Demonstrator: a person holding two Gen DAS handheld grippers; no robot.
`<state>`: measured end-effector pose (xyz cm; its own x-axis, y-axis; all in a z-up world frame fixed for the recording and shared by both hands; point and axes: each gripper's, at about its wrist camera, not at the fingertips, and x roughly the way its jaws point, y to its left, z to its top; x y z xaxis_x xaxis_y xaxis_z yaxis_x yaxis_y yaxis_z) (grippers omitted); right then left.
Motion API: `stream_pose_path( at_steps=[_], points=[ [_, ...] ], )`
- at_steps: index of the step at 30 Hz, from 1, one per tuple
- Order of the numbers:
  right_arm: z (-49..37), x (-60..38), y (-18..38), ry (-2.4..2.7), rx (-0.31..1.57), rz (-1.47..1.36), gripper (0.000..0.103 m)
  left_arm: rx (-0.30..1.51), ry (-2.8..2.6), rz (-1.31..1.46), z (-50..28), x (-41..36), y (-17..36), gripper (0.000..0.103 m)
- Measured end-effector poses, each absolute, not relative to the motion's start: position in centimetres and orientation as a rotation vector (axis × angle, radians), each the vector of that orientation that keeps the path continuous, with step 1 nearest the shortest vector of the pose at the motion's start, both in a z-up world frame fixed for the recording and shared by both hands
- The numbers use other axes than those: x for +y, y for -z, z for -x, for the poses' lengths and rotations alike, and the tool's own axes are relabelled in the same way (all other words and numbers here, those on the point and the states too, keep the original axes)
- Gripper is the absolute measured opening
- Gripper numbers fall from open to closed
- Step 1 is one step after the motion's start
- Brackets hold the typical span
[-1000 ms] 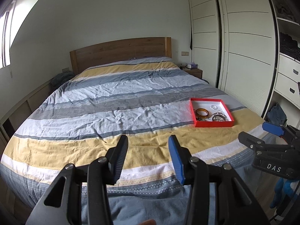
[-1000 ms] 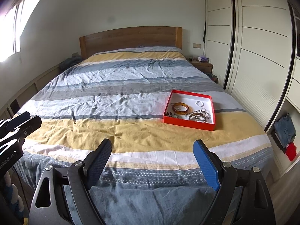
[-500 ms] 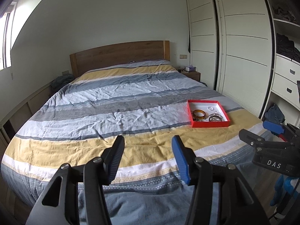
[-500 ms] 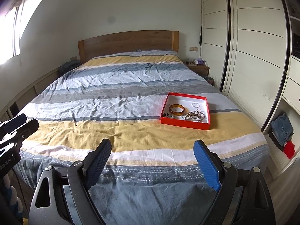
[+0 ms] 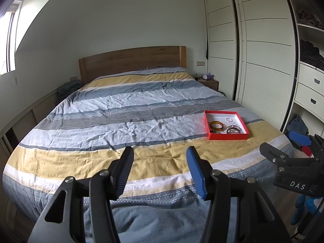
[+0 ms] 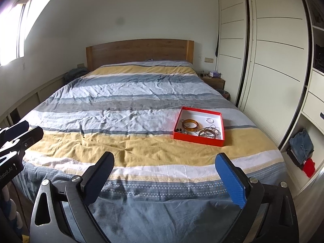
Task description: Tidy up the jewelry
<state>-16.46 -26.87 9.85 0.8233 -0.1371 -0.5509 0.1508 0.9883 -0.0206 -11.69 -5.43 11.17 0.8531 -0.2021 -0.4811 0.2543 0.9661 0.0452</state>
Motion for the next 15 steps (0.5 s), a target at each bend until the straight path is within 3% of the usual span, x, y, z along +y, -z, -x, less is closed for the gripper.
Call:
stream_pose_path(
  at_steps=[15],
  points=[
    [16.96, -27.47, -9.75, 0.19, 0.57, -0.024, 0.103, 0.516, 0.232, -0.111, 11.09, -5.28, -10.64, 0.052]
  ],
)
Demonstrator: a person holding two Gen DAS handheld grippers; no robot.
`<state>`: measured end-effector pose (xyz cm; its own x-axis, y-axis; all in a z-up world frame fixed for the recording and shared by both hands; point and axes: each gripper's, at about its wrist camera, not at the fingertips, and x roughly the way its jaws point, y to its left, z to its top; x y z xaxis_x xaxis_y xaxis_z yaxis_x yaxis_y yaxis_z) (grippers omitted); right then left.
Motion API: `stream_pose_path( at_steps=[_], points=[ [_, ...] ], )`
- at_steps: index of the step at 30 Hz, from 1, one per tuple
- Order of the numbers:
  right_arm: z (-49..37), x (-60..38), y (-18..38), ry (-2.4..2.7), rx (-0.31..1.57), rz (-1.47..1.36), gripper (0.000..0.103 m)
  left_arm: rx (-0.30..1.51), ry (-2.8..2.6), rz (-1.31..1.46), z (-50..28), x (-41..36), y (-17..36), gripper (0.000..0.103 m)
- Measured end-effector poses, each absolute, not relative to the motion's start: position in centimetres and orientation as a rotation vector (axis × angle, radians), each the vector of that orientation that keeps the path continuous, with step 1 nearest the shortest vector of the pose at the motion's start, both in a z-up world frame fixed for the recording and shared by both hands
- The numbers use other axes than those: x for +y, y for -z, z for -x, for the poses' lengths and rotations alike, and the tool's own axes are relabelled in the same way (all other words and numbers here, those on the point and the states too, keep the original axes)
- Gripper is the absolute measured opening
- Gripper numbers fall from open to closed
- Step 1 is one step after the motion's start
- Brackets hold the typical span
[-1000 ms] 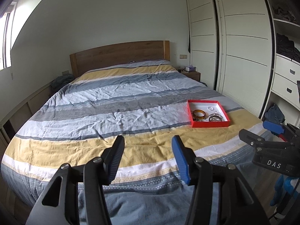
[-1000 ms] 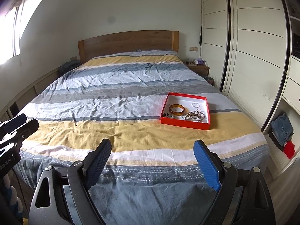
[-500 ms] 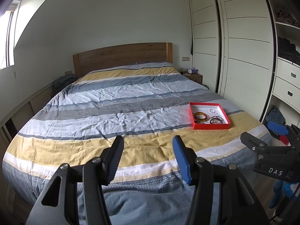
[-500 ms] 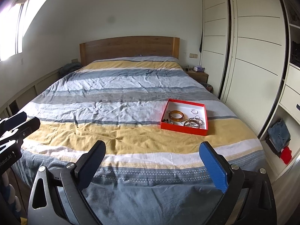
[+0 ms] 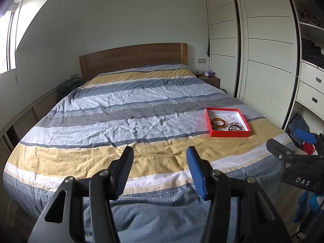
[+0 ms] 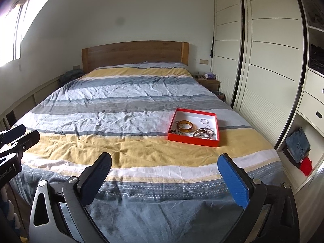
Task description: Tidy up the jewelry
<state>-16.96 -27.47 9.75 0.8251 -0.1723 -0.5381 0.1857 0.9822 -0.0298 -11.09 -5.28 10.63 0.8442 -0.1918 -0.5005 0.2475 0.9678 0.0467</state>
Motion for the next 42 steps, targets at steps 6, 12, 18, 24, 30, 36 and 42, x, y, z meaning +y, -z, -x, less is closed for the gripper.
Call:
stream_pose_path(
  at_steps=[6, 12, 18, 24, 30, 36, 42],
  points=[
    [16.9, -27.8, -9.5, 0.204, 0.571, -0.025, 0.103, 0.521, 0.231, -0.11, 11.1, -5.3, -10.4, 0.052],
    [16.6, -27.9, -9.2, 0.21, 0.578, -0.02, 0.103, 0.529, 0.231, -0.112, 11.0, -5.4, -10.0, 0.052],
    [16.4, -28.0, -9.0, 0.215, 0.583, -0.019, 0.103, 0.543, 0.237, -0.111, 10.8, -5.6, -9.5, 0.052],
    [16.3, -28.0, -8.8, 0.215, 0.588, -0.017, 0.103, 0.554, 0.242, -0.106, 10.7, -5.7, -9.4, 0.052],
    [16.2, -28.0, -8.6, 0.214, 0.593, -0.017, 0.103, 0.559, 0.243, -0.104, 10.5, -5.7, -9.2, 0.052],
    [16.2, -28.1, -8.5, 0.214, 0.594, -0.018, 0.103, 0.566, 0.244, -0.105, 10.4, -5.9, -8.9, 0.052],
    [16.2, -28.1, -8.5, 0.213, 0.595, -0.019, 0.103, 0.576, 0.249, -0.107, 10.3, -6.2, -8.6, 0.052]
  ],
)
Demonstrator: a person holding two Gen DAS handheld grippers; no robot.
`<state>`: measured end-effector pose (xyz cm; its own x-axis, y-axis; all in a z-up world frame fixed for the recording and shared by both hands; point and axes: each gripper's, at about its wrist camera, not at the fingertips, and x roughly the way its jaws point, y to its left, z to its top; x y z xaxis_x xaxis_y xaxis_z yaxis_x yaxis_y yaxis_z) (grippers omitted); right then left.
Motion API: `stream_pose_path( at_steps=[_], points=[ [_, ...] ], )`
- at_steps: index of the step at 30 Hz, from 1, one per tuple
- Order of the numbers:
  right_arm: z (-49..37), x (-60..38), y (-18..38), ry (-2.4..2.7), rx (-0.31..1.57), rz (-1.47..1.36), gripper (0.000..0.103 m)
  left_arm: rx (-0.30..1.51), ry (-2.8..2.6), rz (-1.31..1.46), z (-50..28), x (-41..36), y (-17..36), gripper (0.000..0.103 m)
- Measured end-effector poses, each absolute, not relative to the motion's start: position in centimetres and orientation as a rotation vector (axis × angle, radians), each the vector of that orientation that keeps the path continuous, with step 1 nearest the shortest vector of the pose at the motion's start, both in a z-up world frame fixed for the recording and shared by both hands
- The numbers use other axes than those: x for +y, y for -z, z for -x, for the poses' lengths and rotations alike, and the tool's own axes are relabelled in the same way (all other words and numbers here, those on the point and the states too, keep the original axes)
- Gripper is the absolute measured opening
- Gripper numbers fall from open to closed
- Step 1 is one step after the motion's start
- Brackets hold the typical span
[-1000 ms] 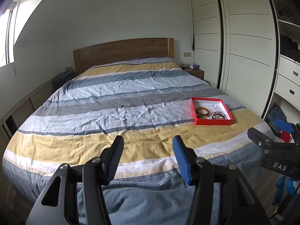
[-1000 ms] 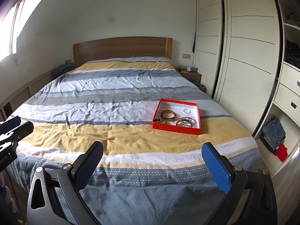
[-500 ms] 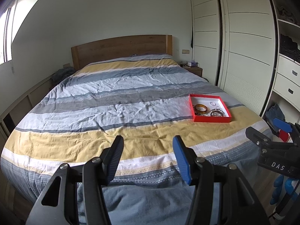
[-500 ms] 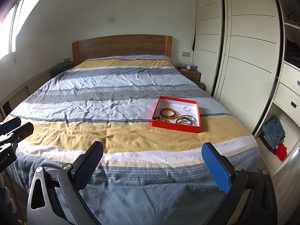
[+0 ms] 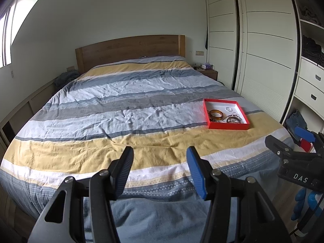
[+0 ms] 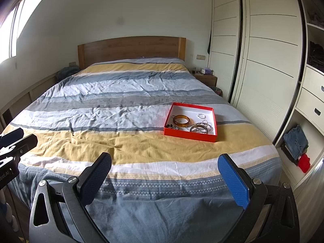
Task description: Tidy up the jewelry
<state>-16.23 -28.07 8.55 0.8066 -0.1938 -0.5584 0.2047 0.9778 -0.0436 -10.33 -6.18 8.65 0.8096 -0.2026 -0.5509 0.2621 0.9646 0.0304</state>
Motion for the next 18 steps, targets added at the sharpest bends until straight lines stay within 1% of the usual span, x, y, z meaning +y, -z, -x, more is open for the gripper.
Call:
stream_pose_path(
  at_steps=[18],
  points=[
    [15.94, -27.98, -7.49, 0.215, 0.613, -0.021, 0.103, 0.598, 0.253, -0.105, 10.21, -6.37, -7.98, 0.052]
  ],
)
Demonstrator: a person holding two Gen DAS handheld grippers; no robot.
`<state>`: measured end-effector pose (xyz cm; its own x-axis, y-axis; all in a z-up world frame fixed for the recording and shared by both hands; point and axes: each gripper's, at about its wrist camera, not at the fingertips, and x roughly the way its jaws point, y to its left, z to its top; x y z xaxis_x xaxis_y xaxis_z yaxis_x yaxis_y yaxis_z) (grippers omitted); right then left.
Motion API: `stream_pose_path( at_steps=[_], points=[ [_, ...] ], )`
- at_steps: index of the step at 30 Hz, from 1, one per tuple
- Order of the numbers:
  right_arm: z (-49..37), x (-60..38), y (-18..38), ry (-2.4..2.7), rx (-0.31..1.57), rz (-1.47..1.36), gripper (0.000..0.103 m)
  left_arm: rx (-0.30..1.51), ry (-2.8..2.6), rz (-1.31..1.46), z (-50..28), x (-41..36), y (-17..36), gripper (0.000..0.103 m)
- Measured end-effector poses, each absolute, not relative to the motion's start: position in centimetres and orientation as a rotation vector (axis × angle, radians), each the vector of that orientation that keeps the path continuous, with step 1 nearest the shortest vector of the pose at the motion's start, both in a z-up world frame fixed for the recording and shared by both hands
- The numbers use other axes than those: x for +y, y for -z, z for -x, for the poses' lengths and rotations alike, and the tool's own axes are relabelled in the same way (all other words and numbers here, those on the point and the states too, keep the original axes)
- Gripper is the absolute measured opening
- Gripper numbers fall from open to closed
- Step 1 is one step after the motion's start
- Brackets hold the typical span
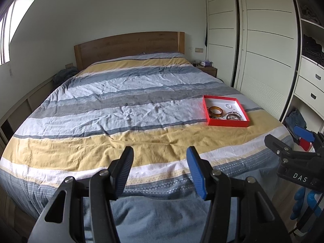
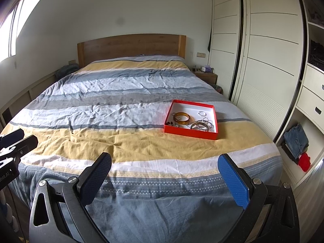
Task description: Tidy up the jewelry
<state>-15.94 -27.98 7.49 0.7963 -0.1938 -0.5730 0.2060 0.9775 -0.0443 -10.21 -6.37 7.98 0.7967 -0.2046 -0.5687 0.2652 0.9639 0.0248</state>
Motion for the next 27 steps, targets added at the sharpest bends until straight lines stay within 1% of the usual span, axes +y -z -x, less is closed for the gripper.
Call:
stream_pose_path(
  at_steps=[27],
  points=[
    [15.5, -28.3, -6.6, 0.216, 0.635, -0.022, 0.103, 0.617, 0.256, -0.101, 9.9, -6.6, -6.9, 0.052]
  ],
)
